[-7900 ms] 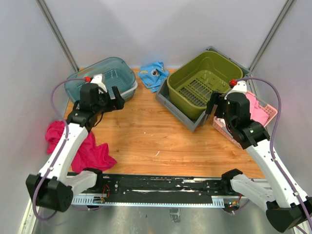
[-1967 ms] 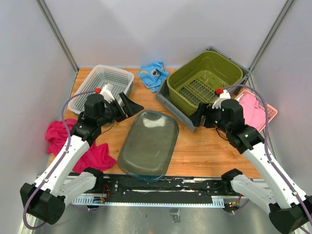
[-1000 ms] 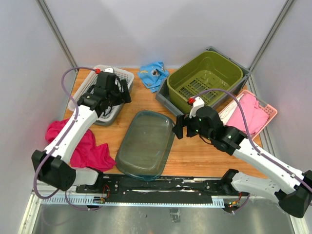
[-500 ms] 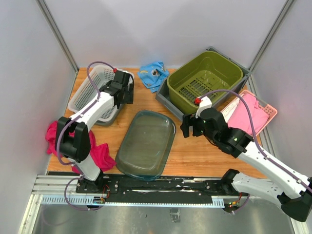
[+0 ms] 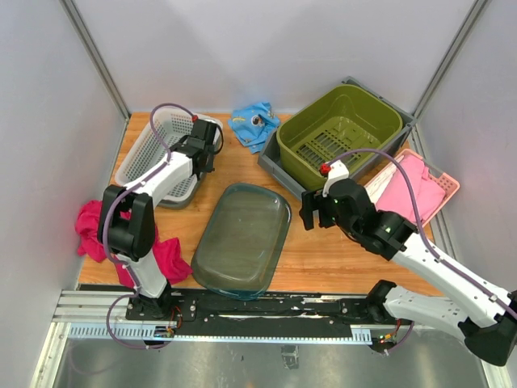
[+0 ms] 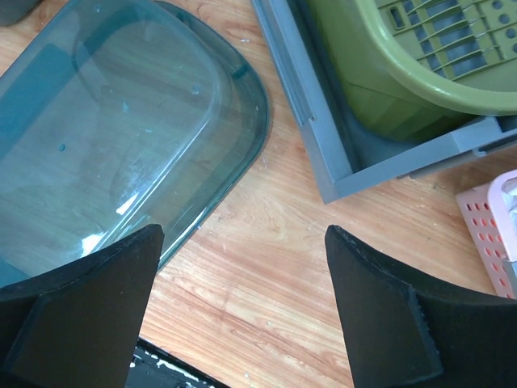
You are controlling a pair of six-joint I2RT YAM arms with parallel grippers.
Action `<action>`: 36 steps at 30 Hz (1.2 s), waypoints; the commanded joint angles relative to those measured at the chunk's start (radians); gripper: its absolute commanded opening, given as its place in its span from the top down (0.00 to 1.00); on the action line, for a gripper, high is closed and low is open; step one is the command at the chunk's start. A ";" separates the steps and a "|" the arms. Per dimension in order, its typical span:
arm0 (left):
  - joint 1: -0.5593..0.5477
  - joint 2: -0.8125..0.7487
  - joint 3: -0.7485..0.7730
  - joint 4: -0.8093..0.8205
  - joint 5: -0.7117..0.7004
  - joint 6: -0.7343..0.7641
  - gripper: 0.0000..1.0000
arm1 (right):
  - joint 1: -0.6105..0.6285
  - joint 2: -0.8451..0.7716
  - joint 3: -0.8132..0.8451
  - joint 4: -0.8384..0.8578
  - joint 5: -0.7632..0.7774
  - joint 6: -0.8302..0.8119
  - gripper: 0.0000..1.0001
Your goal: Turn the large container upside down
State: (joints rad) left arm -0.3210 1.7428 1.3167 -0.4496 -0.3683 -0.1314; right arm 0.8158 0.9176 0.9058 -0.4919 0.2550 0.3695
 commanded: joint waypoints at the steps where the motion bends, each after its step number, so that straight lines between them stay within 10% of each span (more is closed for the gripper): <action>1: 0.001 0.010 0.049 0.009 -0.002 0.018 0.81 | 0.010 0.036 0.034 0.004 -0.060 -0.002 0.17; 5: 0.001 -0.017 0.113 -0.057 -0.026 0.027 0.99 | 0.017 0.091 0.047 0.016 -0.121 0.001 0.18; 22: 0.001 -0.309 0.425 -0.227 0.228 -0.062 1.00 | 0.165 0.386 0.174 0.015 -0.129 -0.020 0.19; 36: 0.001 -0.398 0.387 -0.142 0.403 -0.192 1.00 | 0.164 0.295 0.128 0.002 -0.020 -0.016 0.18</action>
State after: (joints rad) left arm -0.3210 1.3918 1.7130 -0.6941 -0.0284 -0.2626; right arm 0.9615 1.2453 1.0515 -0.4843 0.1886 0.3614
